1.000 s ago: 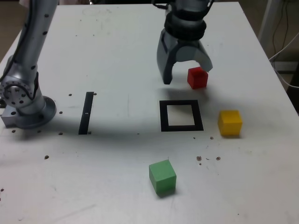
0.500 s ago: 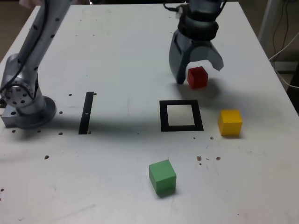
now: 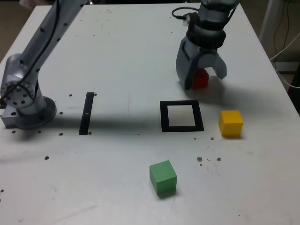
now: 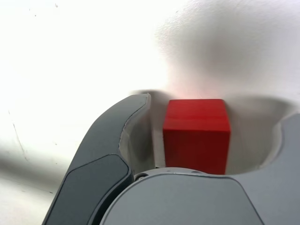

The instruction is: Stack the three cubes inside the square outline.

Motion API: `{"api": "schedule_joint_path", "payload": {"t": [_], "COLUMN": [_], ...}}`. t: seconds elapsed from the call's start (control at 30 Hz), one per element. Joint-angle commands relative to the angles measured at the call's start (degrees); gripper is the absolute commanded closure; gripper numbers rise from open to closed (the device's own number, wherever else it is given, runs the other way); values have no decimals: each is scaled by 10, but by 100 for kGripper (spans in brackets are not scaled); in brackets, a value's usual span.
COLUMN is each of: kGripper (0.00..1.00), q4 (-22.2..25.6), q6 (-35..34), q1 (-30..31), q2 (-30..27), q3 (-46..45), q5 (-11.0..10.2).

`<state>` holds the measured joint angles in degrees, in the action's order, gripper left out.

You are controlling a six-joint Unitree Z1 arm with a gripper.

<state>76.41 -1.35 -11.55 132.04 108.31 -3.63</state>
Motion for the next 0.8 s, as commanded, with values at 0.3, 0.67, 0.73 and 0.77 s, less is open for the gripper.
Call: {"api": "schedule_joint_path", "payload": {"t": [0.3,0.67,0.73,0.77], "kGripper": [71,72,72,72], "q4": [-3,-4,-4,-3], "q6": [1,2,2,2], "q1": [2,2,2,2], "q2": [-1,1,0,0], "q3": [3,3,2,2], "q5": [-4,-3,-3,-4]}}
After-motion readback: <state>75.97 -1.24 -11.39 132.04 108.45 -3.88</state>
